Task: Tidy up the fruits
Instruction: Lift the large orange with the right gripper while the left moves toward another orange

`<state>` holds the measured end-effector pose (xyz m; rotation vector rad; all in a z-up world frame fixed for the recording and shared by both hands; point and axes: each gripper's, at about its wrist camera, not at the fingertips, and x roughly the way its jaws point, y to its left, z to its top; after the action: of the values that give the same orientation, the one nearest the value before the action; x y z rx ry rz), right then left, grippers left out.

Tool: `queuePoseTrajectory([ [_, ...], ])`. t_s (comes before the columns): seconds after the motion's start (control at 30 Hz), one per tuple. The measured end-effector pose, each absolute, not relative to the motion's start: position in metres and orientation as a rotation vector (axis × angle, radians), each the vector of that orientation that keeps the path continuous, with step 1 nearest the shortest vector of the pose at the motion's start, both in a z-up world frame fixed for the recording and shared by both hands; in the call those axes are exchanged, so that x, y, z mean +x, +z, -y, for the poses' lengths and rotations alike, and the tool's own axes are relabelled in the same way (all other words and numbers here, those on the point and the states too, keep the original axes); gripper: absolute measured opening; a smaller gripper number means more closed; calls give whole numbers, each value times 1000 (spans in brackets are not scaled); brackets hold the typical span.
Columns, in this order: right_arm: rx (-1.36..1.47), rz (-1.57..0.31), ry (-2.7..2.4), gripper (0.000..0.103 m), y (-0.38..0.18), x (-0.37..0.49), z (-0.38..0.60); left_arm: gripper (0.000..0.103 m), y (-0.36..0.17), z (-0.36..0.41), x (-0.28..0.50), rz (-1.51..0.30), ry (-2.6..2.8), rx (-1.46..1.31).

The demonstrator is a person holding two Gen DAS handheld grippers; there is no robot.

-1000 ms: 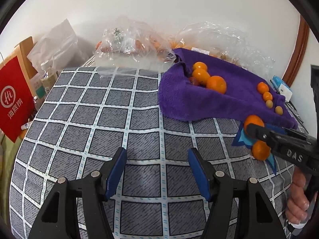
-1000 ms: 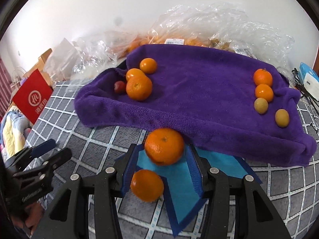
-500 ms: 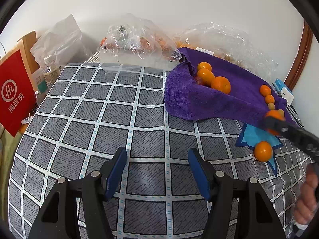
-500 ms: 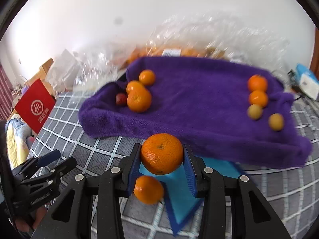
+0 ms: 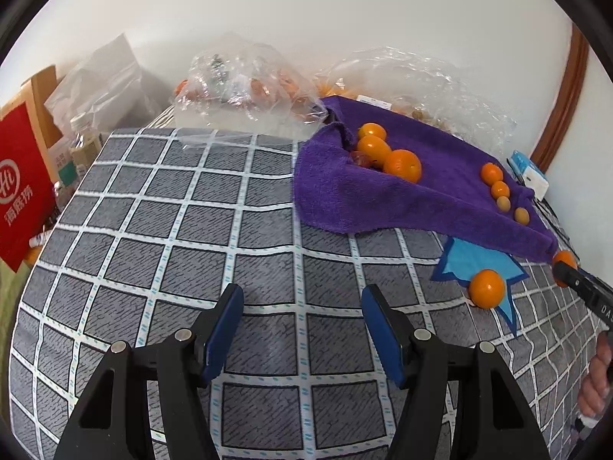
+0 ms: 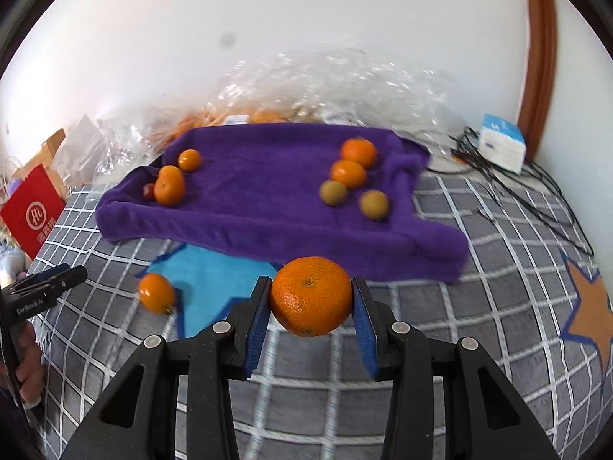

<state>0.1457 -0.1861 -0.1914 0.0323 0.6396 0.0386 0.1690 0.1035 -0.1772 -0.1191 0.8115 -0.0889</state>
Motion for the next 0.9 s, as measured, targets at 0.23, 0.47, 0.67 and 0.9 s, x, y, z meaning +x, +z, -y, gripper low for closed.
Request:
queuePoseTrajectory([
  [0.23,41,-653,37,41,-205,144,201,62,-170,-71,158,-833,-117,-21],
  [0.47,78,-690,30,41,-221,148,208,62,-155,-38,152,-814,-214,-26],
  [0.67,99,-684,36,41,-221,148,212,62,-159,-25,152,-819,-214,-26],
  [0.9,97,-692,27,41,-223,148,213,62,-179,-26,152,-868,-164,25],
])
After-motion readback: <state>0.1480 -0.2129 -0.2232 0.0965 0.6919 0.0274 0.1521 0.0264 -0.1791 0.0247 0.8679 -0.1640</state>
